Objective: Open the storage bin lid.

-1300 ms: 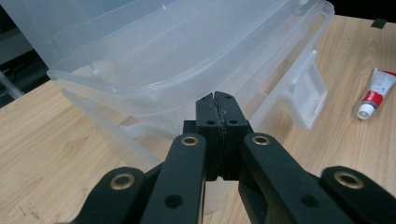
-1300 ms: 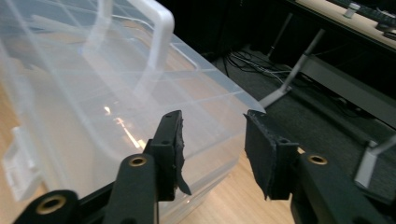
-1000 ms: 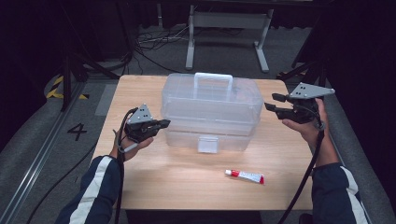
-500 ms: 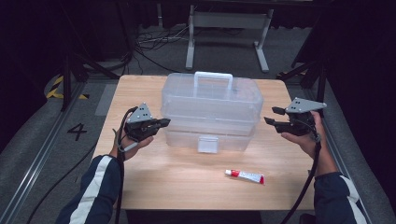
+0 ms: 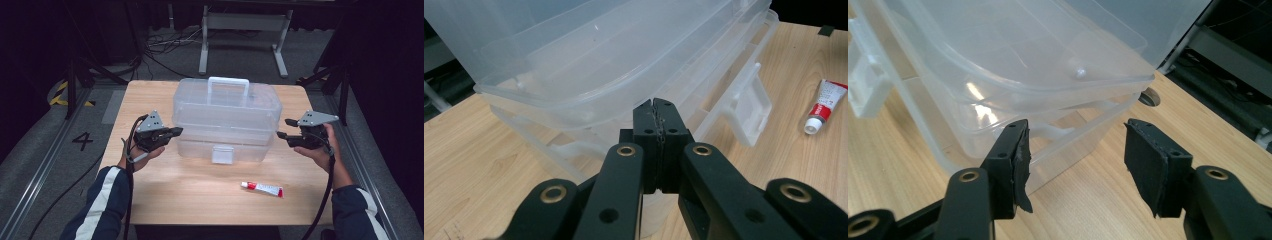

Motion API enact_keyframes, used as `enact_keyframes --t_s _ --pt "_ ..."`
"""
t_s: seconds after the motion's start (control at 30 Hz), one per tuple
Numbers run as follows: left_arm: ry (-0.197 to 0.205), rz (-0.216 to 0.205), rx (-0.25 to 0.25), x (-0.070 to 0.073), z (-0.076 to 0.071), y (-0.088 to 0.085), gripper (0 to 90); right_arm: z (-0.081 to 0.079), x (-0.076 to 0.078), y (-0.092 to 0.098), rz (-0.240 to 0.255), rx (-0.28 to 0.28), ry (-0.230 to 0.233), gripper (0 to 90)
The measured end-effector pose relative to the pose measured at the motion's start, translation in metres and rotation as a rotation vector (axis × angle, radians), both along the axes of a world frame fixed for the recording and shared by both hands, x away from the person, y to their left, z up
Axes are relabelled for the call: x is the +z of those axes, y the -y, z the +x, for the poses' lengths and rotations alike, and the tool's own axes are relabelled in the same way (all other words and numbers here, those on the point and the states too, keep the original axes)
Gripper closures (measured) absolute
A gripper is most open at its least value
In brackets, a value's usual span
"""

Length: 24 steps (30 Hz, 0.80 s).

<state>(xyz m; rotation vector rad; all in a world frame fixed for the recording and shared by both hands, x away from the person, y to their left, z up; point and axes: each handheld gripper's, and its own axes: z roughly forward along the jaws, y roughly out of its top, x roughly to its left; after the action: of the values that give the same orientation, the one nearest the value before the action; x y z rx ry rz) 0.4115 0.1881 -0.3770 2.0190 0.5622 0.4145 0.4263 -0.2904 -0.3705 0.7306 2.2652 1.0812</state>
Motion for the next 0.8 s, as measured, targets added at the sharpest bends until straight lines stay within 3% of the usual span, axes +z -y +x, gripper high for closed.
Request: enact_keyframes --t_s 0.43,0.8 --pt "-0.001 0.005 -0.006 -0.001 -0.001 0.001 86.1 0.003 -0.006 -0.009 0.026 -0.021 0.061 46.9" --pt "-0.041 0.083 -0.058 -0.013 -0.007 0.001 79.3 0.002 -0.002 -0.012 0.074 -0.04 0.127 51.0"
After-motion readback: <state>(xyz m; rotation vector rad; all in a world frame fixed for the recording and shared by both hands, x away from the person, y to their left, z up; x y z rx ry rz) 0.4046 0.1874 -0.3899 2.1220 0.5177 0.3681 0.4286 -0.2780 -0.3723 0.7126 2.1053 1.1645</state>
